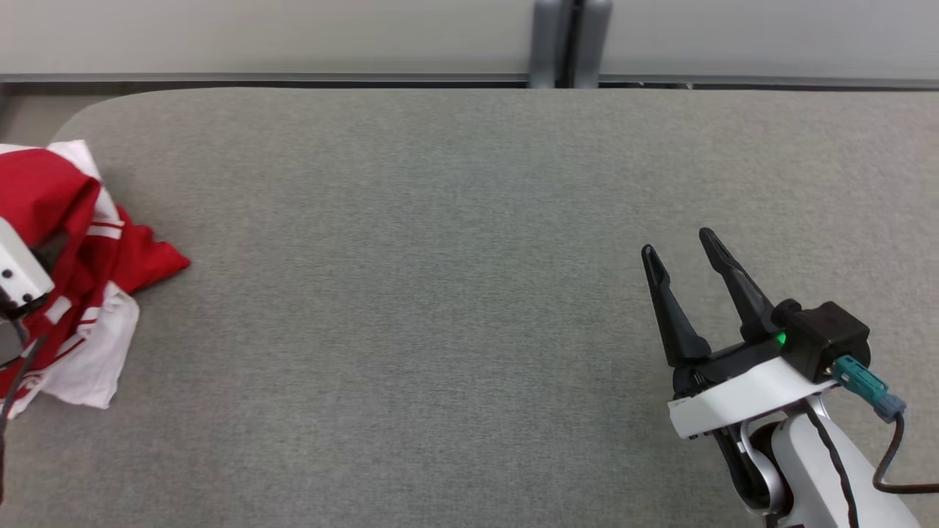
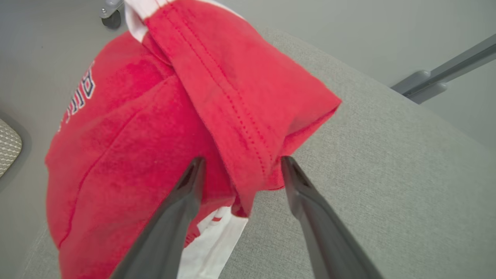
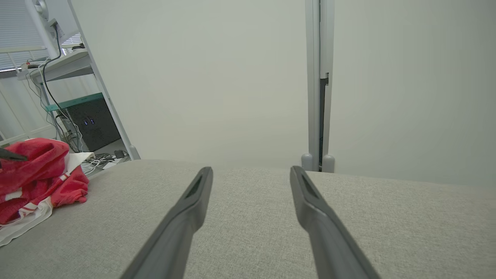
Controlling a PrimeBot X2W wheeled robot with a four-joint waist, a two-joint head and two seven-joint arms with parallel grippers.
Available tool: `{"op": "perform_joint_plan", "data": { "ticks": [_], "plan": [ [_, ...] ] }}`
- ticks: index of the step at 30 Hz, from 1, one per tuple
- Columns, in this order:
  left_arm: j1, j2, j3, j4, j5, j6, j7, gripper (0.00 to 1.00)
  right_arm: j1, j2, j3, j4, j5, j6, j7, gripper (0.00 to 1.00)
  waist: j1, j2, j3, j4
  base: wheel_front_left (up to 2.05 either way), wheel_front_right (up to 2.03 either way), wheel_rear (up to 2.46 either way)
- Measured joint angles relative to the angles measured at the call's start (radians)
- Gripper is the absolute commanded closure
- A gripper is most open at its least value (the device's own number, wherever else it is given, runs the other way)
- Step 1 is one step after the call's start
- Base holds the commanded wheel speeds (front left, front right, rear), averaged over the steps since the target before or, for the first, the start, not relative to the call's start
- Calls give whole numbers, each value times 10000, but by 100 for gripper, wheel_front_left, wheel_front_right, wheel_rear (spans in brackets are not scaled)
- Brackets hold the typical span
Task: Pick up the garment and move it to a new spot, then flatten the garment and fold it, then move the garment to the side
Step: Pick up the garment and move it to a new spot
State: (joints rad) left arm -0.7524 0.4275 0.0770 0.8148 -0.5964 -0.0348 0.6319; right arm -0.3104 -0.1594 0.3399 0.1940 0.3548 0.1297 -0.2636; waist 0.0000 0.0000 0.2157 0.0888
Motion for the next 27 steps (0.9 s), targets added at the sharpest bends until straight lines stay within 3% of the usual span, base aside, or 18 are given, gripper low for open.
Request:
{"op": "perform_joint_plan", "data": {
  "ticks": [3,4,5,6,7,17,27],
  "plan": [
    [-186,167,6,464,75,-75,-374,0,-78,-2,-33,-52,2,0,-2,0,0,0,142,-261,0,0,0],
    [-218,163,-17,581,96,-77,-449,9,-77,-6,-36,-59,2,0,-2,0,0,0,173,-327,0,0,0],
    [-238,169,-40,704,125,-79,-525,56,-77,-13,-52,-56,6,0,-2,0,0,0,197,-377,0,0,0],
    [-255,203,-59,825,153,-82,-591,88,-76,-19,-61,-54,21,0,-2,0,0,0,214,-417,0,0,0],
    [-269,263,-84,943,157,-96,-621,100,-75,-21,-67,-54,33,0,-2,0,0,0,222,-445,0,0,0],
    [-877,656,-849,1563,606,-746,-1183,100,75,153,-63,117,77,0,-2,0,0,0,-242,-331,0,0,0],
    [-1579,554,-2947,-33,754,-932,-917,100,546,537,-4,368,182,0,-4,0,0,0,-1387,-164,0,0,0]
  ]
}}
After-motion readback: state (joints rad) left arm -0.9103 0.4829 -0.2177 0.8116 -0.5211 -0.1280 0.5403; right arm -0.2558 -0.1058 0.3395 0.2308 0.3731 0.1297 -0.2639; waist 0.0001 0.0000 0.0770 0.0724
